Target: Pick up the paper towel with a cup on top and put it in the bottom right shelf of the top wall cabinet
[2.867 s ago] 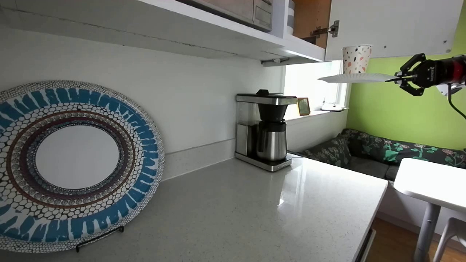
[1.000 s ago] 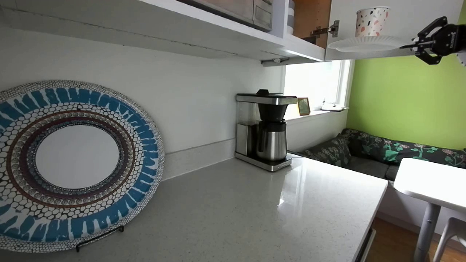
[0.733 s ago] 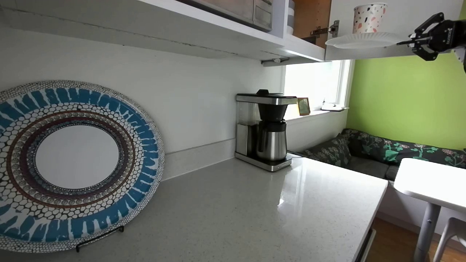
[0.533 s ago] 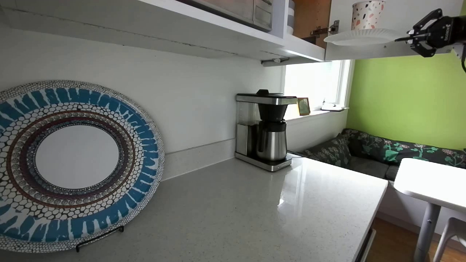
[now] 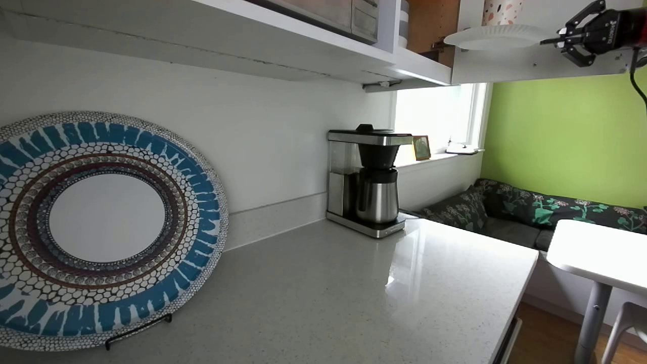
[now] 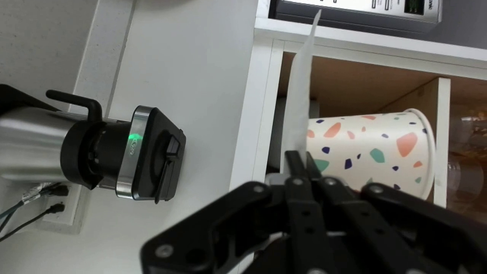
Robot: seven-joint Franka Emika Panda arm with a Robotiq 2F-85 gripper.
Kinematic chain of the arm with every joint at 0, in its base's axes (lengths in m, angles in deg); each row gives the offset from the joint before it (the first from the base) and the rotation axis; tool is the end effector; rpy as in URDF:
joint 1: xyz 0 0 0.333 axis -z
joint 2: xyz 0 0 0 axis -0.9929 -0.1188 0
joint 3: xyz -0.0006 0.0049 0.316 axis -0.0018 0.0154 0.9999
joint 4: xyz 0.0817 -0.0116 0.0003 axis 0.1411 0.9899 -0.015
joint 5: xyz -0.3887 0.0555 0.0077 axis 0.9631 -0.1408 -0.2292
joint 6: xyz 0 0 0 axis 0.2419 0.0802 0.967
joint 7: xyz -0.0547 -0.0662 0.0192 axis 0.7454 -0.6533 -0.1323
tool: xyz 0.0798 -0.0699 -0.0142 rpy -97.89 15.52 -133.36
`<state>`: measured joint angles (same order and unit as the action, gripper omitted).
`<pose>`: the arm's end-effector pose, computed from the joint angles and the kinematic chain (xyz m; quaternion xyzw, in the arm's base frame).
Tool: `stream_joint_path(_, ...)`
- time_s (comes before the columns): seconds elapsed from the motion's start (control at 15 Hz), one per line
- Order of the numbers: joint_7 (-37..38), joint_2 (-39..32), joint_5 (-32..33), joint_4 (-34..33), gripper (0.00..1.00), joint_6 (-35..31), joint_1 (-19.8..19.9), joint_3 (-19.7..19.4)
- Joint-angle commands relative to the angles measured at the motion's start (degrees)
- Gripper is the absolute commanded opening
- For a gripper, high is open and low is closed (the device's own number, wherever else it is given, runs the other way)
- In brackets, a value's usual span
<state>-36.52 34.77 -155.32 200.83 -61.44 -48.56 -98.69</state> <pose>0.2281 -0.2988 0.6964 -0.6696 0.3161 -0.3649 0.5644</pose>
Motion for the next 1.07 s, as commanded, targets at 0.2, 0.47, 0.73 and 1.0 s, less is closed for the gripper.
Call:
stream_joint_path(0.2, 2.48, -1.78, -1.15, -3.13, 0.0, -4.33, -3.77, 0.94)
stream_joint_path(0.47, 3.57, -3.1, -1.28, -4.96, 0.0, -7.26, -6.36, 1.32)
stream_joint_path(0.73, 4.62, -4.83, -1.14, -7.1, 0.0, -9.65, -8.64, 1.75)
stream_joint_path(1.0, 5.59, -6.71, -0.88, -9.08, 0.0, -10.95, -10.41, 2.33)
